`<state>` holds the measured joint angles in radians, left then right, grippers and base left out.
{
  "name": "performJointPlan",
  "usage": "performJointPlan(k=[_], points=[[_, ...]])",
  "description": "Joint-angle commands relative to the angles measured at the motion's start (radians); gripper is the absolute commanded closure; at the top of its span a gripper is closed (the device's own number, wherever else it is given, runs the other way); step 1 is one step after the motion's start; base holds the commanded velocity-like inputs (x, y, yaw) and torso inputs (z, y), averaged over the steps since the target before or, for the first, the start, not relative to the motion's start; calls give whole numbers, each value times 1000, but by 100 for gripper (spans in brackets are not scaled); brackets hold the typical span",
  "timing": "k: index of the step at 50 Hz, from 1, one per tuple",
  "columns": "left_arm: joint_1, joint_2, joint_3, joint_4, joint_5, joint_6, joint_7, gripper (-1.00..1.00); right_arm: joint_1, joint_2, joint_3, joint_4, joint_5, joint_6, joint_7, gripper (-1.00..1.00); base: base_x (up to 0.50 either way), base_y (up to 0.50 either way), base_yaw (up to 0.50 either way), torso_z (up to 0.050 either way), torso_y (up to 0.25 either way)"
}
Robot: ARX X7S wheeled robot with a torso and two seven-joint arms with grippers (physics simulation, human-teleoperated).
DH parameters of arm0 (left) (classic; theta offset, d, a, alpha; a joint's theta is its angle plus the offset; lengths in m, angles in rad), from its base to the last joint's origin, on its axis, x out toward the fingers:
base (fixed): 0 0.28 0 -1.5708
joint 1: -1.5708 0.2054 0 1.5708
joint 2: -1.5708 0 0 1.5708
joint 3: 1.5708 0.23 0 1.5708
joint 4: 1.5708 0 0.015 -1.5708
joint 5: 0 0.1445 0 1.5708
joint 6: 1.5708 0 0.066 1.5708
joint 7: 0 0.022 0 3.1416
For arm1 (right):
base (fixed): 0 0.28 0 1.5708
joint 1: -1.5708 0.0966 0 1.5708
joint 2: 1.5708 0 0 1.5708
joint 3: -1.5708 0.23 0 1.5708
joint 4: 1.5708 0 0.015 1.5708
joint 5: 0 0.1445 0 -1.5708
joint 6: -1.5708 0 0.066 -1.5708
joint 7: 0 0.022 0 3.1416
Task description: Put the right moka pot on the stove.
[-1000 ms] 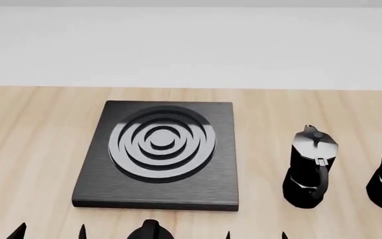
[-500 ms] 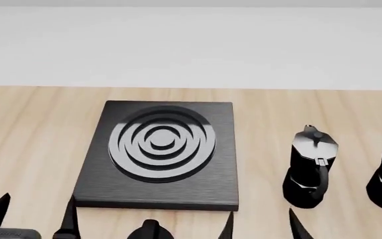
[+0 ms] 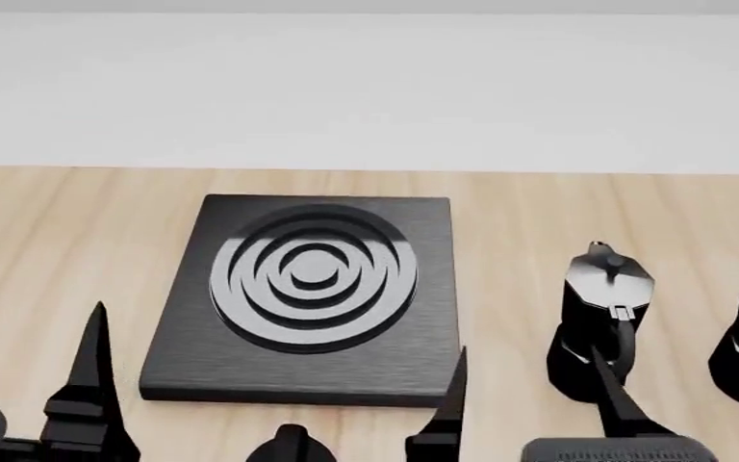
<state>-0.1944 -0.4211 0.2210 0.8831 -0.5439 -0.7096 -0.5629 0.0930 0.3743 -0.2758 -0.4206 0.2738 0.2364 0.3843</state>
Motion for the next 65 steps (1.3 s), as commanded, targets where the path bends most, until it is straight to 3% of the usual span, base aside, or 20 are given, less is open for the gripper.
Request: performJointPlan(k=[1, 16, 17, 18, 20, 22, 27, 32, 65], points=[[-42, -21, -12, 129, -63, -97, -57, -100, -5, 23, 7, -88, 6, 35, 15, -100, 0, 0, 0, 0, 0], [-47, -38, 1, 123, -78, -81, -77, -100, -4, 25, 4, -87, 8, 34, 18, -100, 0, 0, 0, 0, 0], [-33, -13, -98, 110, -228, -109, -104, -100, -4, 18, 6, -80, 14, 41, 24, -100, 0, 0, 0, 0, 0], [-40, -21, -109, 137, -330, -108, -108, -100, -5, 17, 6, -82, 13, 39, 26, -100, 0, 0, 0, 0, 0], [-127, -195, 164, 164, -118, -7, -237, -100, -11, 17, 3, -84, 21, 32, 18, -100, 0, 0, 0, 0, 0], [-107, -180, 130, 126, -199, 10, -243, -100, -13, 14, 12, -82, 25, 25, 24, -100, 0, 0, 0, 0, 0], [-121, -183, 118, 105, -231, -19, -271, -100, -28, 14, 18, -78, 35, 5, 20, -100, 0, 0, 0, 0, 0], [-145, -205, 185, 140, -148, -42, -278, -100, -34, 15, 21, -73, 36, -3, 21, -100, 0, 0, 0, 0, 0], [-123, -217, 191, 101, -182, 18, -282, -100, -36, 32, 22, -106, 34, 11, 38, -100, 0, 0, 0, 0, -145]])
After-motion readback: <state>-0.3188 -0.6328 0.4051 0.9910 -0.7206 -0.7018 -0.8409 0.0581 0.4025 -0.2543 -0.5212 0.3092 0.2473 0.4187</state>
